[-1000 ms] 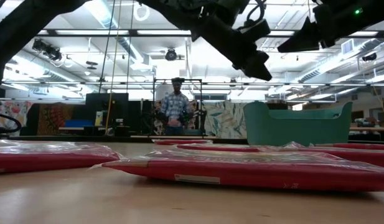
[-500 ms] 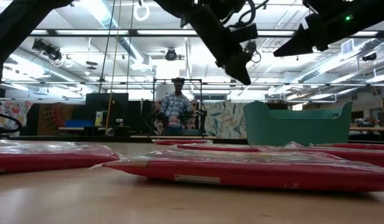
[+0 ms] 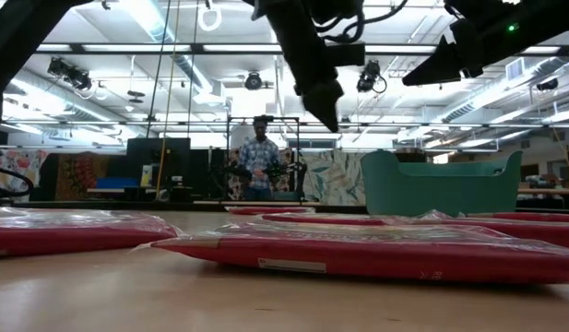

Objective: Sort popcorn bags into baskets
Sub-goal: Put the red popcorn bag into the blue bin

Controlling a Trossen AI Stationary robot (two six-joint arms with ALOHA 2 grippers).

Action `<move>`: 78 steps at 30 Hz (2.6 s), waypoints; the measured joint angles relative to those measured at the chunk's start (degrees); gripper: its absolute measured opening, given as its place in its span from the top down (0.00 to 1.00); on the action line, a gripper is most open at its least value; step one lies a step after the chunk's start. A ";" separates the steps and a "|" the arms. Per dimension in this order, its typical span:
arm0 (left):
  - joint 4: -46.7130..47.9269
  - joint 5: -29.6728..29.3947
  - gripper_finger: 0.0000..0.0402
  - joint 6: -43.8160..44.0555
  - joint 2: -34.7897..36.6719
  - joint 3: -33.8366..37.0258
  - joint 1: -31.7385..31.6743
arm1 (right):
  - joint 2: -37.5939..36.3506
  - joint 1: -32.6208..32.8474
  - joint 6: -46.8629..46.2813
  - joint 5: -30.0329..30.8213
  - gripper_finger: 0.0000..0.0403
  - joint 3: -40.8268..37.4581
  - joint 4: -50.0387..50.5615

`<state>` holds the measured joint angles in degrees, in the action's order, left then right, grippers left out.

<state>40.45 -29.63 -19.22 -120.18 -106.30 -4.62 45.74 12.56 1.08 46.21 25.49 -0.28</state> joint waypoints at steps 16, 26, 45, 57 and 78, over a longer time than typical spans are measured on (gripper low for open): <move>-30.04 1.72 0.65 -6.84 20.50 44.06 -4.41 | 0.07 -1.68 -0.01 -2.03 0.65 -0.02 -1.85; -28.73 15.79 0.65 -8.67 19.68 46.44 -16.57 | 0.07 -4.04 0.20 -5.58 0.65 -0.02 -3.17; -36.84 24.60 0.65 -21.75 10.21 46.42 -29.16 | 0.07 -6.70 1.03 -9.88 0.65 -0.02 -3.14; -37.23 22.69 0.84 -22.01 8.94 46.27 -29.68 | 0.07 -6.78 1.03 -9.92 0.65 -0.02 -3.16; -26.67 19.80 1.00 -9.53 19.49 46.46 -19.12 | 18.76 -7.90 11.75 -17.23 0.65 0.03 -23.55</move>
<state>13.78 -9.82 -28.75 -100.68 -59.83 -23.75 64.49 4.66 12.83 28.98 25.52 -23.83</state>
